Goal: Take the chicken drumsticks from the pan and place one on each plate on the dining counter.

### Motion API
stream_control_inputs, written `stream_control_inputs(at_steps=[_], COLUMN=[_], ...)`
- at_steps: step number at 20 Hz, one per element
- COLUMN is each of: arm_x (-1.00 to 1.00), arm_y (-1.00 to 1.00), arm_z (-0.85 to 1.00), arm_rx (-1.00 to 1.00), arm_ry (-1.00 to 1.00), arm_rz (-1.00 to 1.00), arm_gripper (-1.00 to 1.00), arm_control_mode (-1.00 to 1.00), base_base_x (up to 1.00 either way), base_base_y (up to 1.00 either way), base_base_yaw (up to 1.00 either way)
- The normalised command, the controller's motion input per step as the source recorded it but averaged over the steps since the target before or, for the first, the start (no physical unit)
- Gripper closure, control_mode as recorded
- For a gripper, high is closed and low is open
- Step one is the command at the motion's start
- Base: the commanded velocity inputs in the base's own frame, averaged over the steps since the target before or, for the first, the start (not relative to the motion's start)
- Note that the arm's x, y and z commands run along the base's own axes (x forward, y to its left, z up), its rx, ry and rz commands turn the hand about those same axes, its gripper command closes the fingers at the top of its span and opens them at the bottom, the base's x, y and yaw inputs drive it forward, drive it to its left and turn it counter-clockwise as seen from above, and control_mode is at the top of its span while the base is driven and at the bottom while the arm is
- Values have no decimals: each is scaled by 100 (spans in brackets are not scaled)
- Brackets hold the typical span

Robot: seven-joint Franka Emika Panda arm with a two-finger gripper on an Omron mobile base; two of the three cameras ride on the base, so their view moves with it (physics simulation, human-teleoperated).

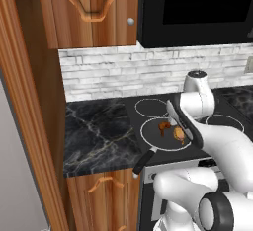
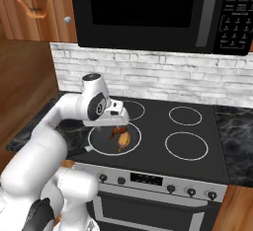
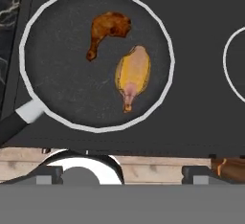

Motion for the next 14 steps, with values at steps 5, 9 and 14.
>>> stream_control_inputs(at_steps=[5,9,14], arm_x=[54,71,65], arm_y=[-31,-1,-2], arm_z=[-65,-57,-51], arm_rx=[-6,-4,-4], arm_ry=[0,0,0], arm_rz=[0,0,0], arm_gripper=[-100,-100,-100], arm_control_mode=[-100,-100,-100], base_base_x=[0,0,0], base_base_y=[0,0,0], base_base_yaw=[0,0,0])
